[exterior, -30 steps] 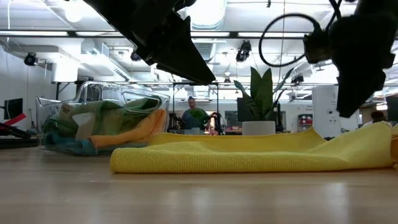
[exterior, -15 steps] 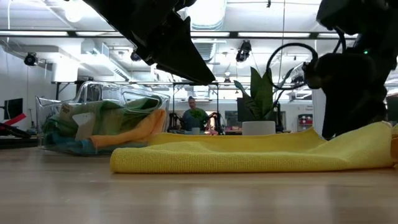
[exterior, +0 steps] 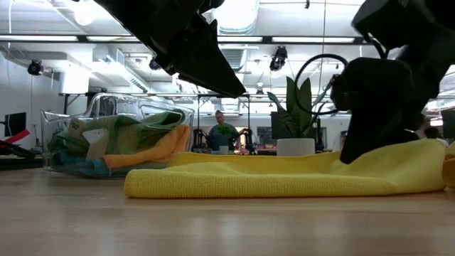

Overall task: Fold microfiber towels
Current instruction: Fold the left yellow microfiber cloth

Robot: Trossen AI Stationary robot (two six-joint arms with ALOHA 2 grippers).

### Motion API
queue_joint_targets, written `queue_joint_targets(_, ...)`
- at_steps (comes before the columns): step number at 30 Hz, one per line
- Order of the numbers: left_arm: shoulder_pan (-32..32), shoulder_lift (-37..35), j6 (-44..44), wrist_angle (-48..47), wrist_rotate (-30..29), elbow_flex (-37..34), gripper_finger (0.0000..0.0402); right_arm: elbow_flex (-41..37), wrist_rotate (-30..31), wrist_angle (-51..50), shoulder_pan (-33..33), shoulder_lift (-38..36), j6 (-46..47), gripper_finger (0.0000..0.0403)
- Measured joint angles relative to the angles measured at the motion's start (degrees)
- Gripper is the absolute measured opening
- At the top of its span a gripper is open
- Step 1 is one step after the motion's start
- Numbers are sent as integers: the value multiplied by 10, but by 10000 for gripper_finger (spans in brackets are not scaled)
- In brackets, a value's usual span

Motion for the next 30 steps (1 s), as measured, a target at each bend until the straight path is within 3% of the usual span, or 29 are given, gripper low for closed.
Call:
queue_joint_targets(6,0,0,0,0,1,0,134,15,14,3,-1,12,-31,229)
queue_joint_targets(16,-9,0,1,-1,3,0,134,16,23,12,-6,7,-82,21)
queue_joint_targets(21,-30,0,10,-21,57,4,134,17,17,3,-7,-13,-87,11)
queue_joint_targets(30,-74,-43,10,-33,58,2,134,17,15,-117,-7,-97,-57,9)
